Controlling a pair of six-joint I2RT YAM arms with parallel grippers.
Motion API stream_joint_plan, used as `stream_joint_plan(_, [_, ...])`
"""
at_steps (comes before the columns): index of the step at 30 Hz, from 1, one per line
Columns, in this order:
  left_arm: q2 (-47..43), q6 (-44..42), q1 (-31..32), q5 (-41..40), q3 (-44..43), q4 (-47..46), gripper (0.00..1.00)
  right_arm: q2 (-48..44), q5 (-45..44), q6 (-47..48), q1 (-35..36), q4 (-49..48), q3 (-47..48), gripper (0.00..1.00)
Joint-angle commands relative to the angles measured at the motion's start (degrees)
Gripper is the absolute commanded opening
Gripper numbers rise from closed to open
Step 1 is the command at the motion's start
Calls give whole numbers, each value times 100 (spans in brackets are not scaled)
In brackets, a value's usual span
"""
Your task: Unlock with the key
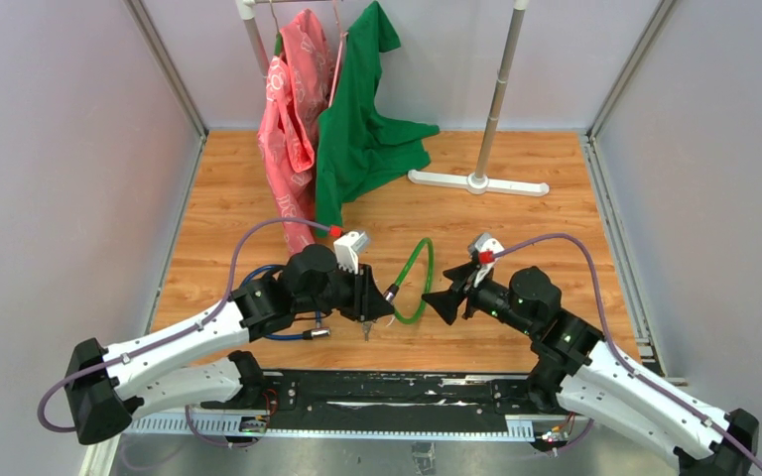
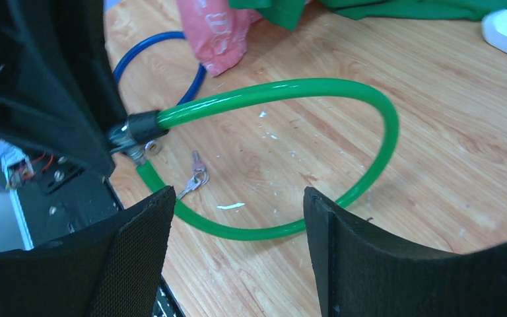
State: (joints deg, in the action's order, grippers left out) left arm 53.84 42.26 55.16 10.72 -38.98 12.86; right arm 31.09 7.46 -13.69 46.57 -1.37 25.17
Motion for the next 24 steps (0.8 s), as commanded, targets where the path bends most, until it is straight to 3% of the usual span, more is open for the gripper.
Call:
stream_joint_plan(1, [-142, 165, -137, 82, -56, -91, 0, 145, 192, 1299, 477, -289, 77, 74])
stream_joint_plan(5, [-78, 155, -172, 71, -264, 76, 0, 296, -89, 2289, 939, -276, 103, 74])
stream_joint_plan(10, [80, 155, -178, 149, -506, 201, 0, 486, -125, 2887, 1164, -280, 120, 75])
stream_joint_plan(15, [156, 258, -176, 232, -647, 161, 0, 609, 413, 2980, 1225, -584, 60, 73])
stream_joint_plan(24, [234, 317, -175, 146, -817, 120, 0, 1309, 389, 2689, 1602, -1521, -45, 68])
